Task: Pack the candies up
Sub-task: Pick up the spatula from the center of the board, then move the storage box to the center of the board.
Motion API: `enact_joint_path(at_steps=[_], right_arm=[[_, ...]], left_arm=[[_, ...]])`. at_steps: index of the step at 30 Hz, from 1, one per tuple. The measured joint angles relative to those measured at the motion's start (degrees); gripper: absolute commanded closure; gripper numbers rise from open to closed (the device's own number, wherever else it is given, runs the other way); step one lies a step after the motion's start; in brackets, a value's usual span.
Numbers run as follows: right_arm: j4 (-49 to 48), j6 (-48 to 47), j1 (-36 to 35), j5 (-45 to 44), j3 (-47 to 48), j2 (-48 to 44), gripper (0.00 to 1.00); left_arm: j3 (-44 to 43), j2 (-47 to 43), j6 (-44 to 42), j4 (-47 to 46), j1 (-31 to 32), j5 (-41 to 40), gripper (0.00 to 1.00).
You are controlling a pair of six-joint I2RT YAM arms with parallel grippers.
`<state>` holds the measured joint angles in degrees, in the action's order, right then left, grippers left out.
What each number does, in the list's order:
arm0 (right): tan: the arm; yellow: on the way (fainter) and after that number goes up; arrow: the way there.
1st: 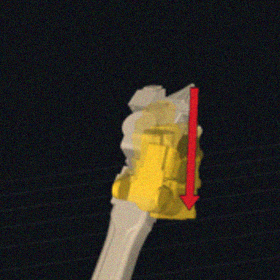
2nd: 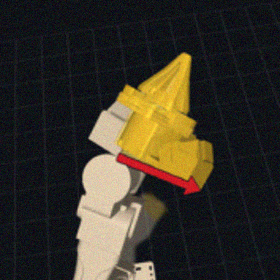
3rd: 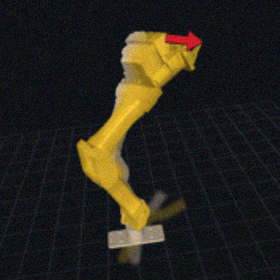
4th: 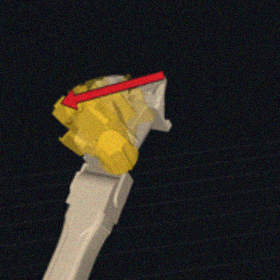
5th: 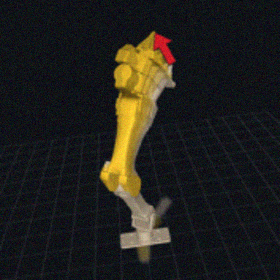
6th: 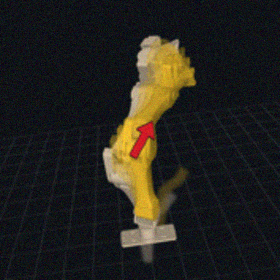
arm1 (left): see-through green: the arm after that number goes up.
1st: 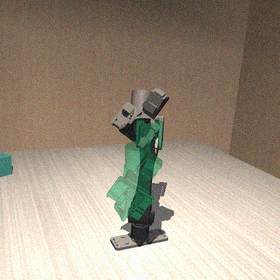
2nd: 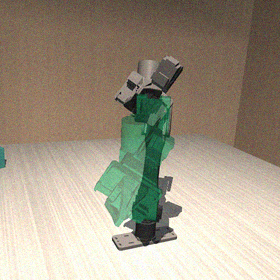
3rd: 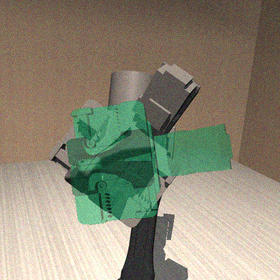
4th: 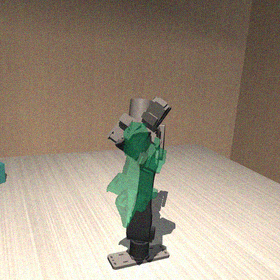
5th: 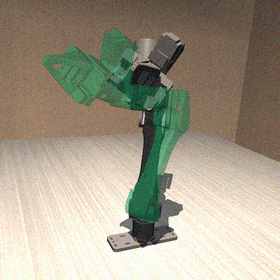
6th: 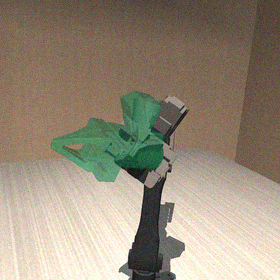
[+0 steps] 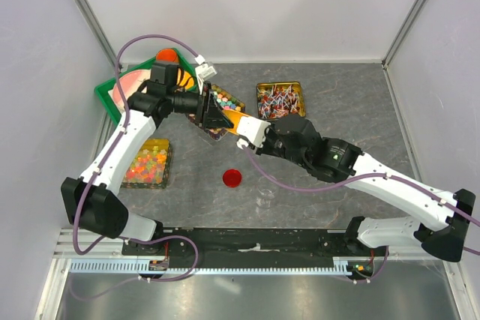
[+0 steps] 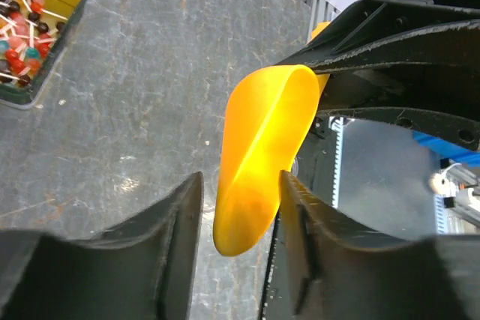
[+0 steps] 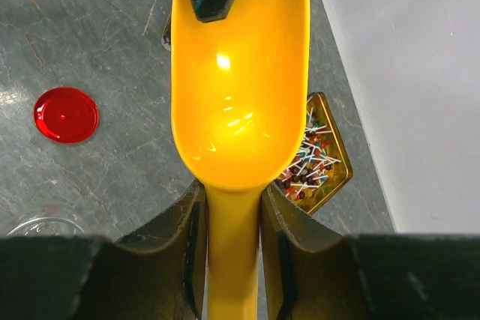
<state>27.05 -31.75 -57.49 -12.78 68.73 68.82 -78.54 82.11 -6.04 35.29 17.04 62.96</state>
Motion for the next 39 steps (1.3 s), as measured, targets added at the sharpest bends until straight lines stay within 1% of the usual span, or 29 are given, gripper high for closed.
enact_joint_path(at_steps=[3, 5, 6, 8, 9, 10, 14, 16, 20, 24, 25, 26, 29, 33, 34, 35, 39], right_arm=[[-0.5, 0.0, 0.4, -0.2, 0.0, -0.2, 1.00], [-0.5, 0.0, 0.9, -0.2, 0.0, -0.5, 1.00], [-0.5, -0.1, 1.2, -0.2, 0.0, -0.8, 1.00], [-0.5, -0.2, 2.1, -0.2, -0.1, -1.2, 1.00], [-0.6, -0.3, 2.8, -0.2, -0.2, -1.6, 1.00], [-0.7, -0.5, 3.4, -0.2, -0.5, -1.9, 1.00], [-0.9, -0.9, 8.2, 0.1, -2.2, -3.2, 1.00], [-1.2, -0.8, 11.6, 0.7, -3.1, -3.7, 1.00], [-2.8, 0.0, 17.9, 0.9, -6.2, -5.0, 1.00], [-3.8, 1.4, 19.8, 0.9, -8.9, -6.6, 1.00], [-4.3, 1.8, 20.2, 1.0, -9.7, -7.1, 1.00], [-4.7, 2.1, 20.5, 1.2, -10.5, -7.6, 1.00], [-5.8, 2.8, 21.6, 1.5, -12.2, -8.9, 1.00], [-7.7, 3.5, 22.9, 2.0, -14.2, -9.5, 1.00], [-8.0, 3.5, 23.0, 2.2, -14.8, -9.5, 1.00], [-8.1, 3.6, 23.2, 2.3, -15.2, -9.5, 1.00], [-8.4, 3.9, 23.2, 2.8, -16.2, -9.5, 1.00]], left_arm=[[0.0, -0.8, 1.3, -0.4, -1.1, -1.1, 0.31], [0.0, -1.4, 2.1, -0.9, -2.5, -2.1, 0.27], [0.0, -1.7, 2.4, -1.1, -3.3, -3.0, 0.16], [-0.5, -2.0, 3.0, -1.2, -4.8, -4.7, 0.13], [-0.9, -2.0, 3.2, -1.1, -5.2, -5.7, 0.04], [-1.4, -2.0, 3.3, -1.0, -5.6, -7.6, 0.02], [-3.9, -1.6, 3.1, -0.9, -6.1, -16.3, 0.01], [-5.2, -0.5, 2.3, -1.2, -6.0, -21.4, 0.01], [-5.7, 3.9, 0.3, -2.7, -6.1, -31.7, 0.00], [-5.8, 11.1, -1.2, -4.0, -6.1, -40.4, 0.01], [-6.1, 13.2, -1.3, -4.3, -6.0, -42.3, 0.02], [-6.3, 15.3, -1.5, -4.4, -6.0, -44.1, 0.05], [-6.4, 20.3, -2.0, -4.6, -6.0, -48.9, 0.08], [-7.0, 23.8, -2.5, -5.4, -6.0, -54.8, 0.11], [-7.1, 24.2, -2.7, -5.6, -6.0, -56.1, 0.13], [-7.2, 24.5, -2.8, -5.9, -6.1, -57.4, 0.17], [-8.2, 26.1, -3.5, -7.5, -6.0, -61.0, 0.19]])
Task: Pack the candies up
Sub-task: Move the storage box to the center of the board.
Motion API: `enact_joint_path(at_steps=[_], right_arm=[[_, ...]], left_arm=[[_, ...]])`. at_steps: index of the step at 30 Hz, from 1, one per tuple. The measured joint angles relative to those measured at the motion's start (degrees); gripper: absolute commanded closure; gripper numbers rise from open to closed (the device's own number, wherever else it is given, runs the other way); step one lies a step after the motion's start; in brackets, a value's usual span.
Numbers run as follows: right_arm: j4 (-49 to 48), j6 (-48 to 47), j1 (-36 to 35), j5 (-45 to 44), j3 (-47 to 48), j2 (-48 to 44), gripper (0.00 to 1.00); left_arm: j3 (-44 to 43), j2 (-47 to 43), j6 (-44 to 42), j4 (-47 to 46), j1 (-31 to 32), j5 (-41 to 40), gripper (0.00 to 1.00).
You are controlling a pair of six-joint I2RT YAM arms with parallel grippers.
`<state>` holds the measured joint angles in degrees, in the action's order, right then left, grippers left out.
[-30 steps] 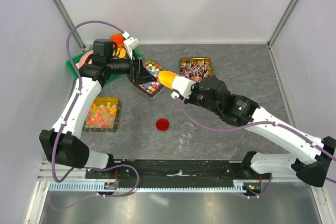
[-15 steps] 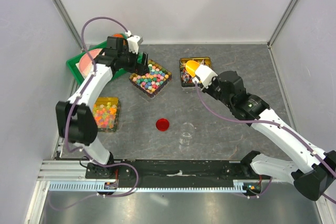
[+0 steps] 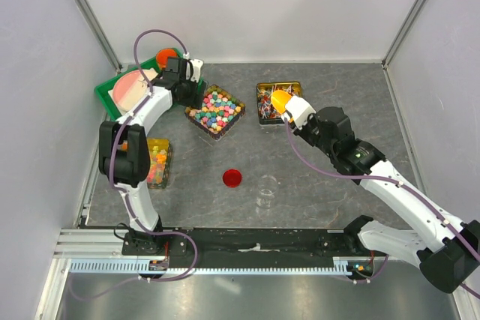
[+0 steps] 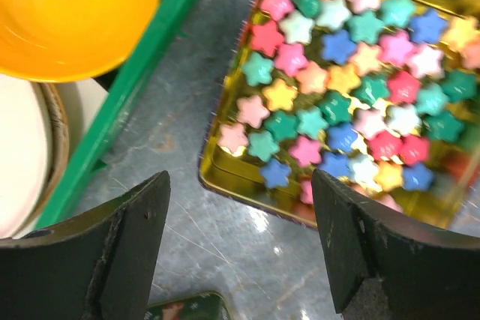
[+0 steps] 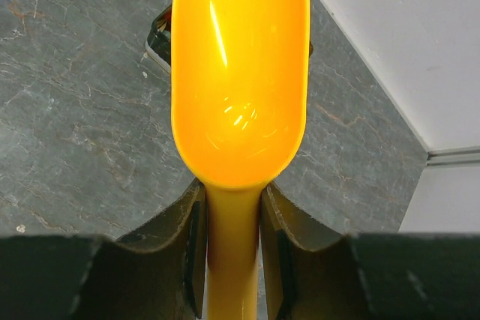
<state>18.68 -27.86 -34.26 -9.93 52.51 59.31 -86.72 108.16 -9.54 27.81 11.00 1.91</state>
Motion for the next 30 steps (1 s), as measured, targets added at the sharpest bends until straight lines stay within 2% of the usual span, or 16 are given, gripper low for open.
enact_joint_path(at_steps=[7, 20, 24, 30], right_arm=[[-1.2, 0.3, 0.4, 0.9, -0.6, 0.0, 1.00], [-1.5, 0.8, 1.4, 2.4, -1.0, 0.0, 1.00], [-1.5, 0.9, 1.4, 2.6, -1.4, 0.0, 1.00], [-1.5, 0.9, 1.5, 2.6, -1.5, -0.5, 1.00]], left_arm=[[-1.7, 4.6, -0.9, -1.3, 0.0, -2.9, 0.24], [-3.5, 9.4, -2.1, -1.1, 0.0, -4.8, 0.60], [-3.5, 9.4, -2.3, -0.9, 0.0, -4.9, 0.64], [-3.4, 9.4, -2.4, -0.5, 0.0, -4.8, 0.77]])
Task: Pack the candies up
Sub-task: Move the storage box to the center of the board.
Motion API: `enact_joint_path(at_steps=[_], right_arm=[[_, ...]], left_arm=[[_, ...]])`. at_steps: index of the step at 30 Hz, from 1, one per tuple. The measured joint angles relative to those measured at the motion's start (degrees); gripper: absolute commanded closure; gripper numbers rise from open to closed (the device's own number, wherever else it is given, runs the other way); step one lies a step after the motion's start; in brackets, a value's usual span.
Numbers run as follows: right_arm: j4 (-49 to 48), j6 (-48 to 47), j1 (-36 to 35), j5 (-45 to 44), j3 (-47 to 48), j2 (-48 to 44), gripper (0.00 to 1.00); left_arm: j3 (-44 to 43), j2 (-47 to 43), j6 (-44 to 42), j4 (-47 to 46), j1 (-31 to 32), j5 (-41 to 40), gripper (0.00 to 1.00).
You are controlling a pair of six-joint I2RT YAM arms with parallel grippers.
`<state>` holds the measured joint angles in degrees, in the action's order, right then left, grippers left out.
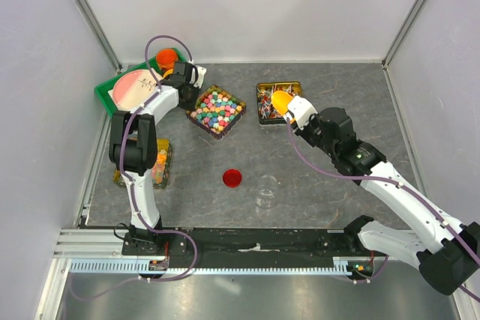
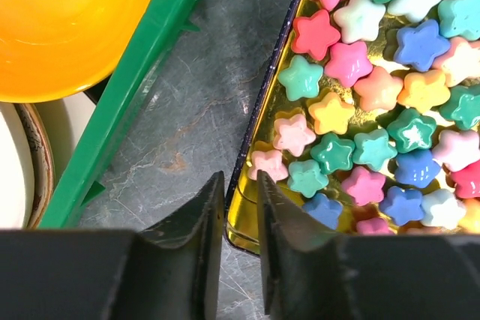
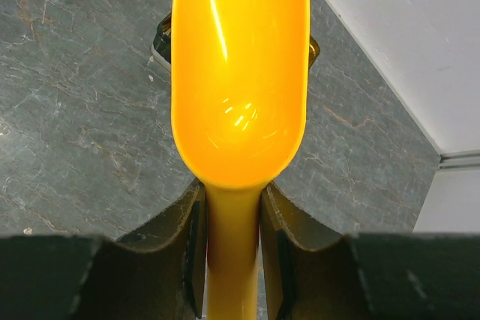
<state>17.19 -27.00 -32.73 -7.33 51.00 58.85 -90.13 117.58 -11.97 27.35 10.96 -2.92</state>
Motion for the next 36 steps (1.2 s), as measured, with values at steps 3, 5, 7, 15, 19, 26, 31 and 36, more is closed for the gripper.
enact_joint_path(at_steps=[3, 5, 7, 15, 19, 26, 31, 36], right_arm=[[0.0, 0.0, 0.1, 0.1, 0.0, -0.4, 1.00], [0.0, 0.0, 0.3, 0.2, 0.0, -0.7, 1.00], [0.0, 0.0, 0.3, 0.2, 0.0, -0.9, 1.00], [0.0, 0.0, 0.7, 0.4, 0.0, -1.1, 1.00], [0.0, 0.0, 0.9, 0.5, 0.0, -1.1, 1.00], [-0.1, 0.0, 1.1, 1.1, -0.6, -1.7, 1.00], [-0.2, 0.2, 1.2, 1.1, -0.7, -1.8, 1.00], [-0.2, 0.3, 1.6, 1.3, -0.7, -1.8, 1.00]], left_arm=[[0.8, -0.3, 0.0, 0.0, 0.0, 0.1, 0.82], [1.8, -0.7, 0.0, 0.1, 0.0, 0.1, 0.85], [3.1, -1.2, 0.0, 0.4, 0.0, 0.2, 0.88], [8.7, -5.9, 0.0, 2.3, 0.0, 0.5, 0.90], [11.8, -8.9, 0.1, 4.0, 0.0, 1.4, 0.89], [15.2, -14.1, 0.6, 7.2, 0.1, 4.3, 0.59], [14.3, -16.0, 0.7, 7.4, 0.2, 4.7, 0.49], [8.8, -15.3, 0.7, 8.1, 0.3, 4.8, 0.48]])
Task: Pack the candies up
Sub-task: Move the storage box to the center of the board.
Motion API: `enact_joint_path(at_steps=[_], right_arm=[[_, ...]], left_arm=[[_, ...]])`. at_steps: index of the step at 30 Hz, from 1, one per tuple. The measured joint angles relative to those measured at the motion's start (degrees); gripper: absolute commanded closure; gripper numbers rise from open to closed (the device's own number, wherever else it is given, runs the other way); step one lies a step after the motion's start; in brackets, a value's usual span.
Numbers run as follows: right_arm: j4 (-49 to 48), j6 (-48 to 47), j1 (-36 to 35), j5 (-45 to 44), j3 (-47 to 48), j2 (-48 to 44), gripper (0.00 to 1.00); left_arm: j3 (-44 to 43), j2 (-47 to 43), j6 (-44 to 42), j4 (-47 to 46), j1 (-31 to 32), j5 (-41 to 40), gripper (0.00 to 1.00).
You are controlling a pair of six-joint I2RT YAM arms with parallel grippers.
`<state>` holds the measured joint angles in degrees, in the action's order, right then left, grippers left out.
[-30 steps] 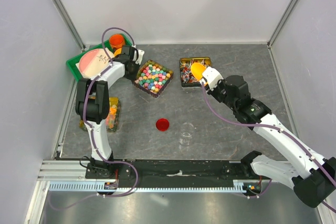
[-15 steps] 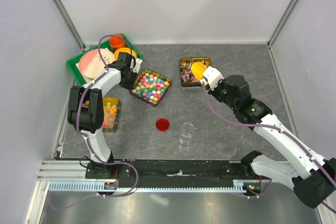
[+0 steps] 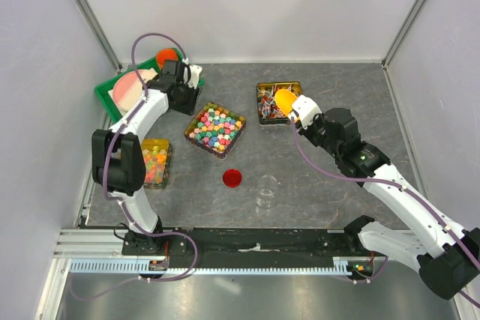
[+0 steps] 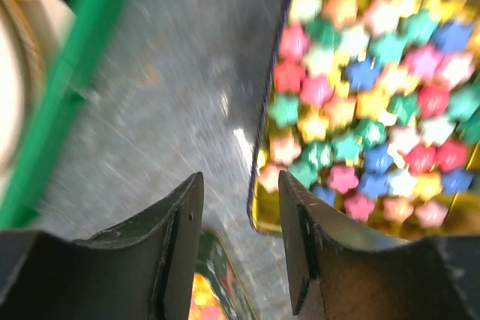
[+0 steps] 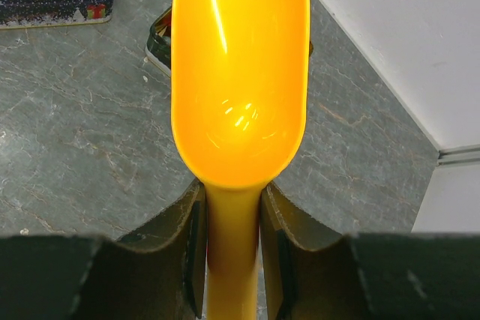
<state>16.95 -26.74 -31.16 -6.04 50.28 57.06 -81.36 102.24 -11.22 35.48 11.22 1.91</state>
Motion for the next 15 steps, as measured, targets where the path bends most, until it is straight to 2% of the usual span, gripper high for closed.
enact_joint_path(at_steps=[4, 9, 15], right_arm=[[0.0, 0.0, 0.3, 0.1, 0.0, 0.0, 1.00], [0.0, 0.0, 0.3, 0.2, 0.0, 0.0, 1.00], [-0.2, 0.0, 0.7, 0.2, -0.2, 0.0, 1.00]], left_arm=[[-7.0, 3.5, 0.0, -0.5, 0.2, 0.6, 0.49], [-15.1, 11.9, -0.2, 0.2, 1.0, 2.3, 0.50], [-16.3, 16.2, -0.5, 2.4, 2.8, 4.3, 0.50]])
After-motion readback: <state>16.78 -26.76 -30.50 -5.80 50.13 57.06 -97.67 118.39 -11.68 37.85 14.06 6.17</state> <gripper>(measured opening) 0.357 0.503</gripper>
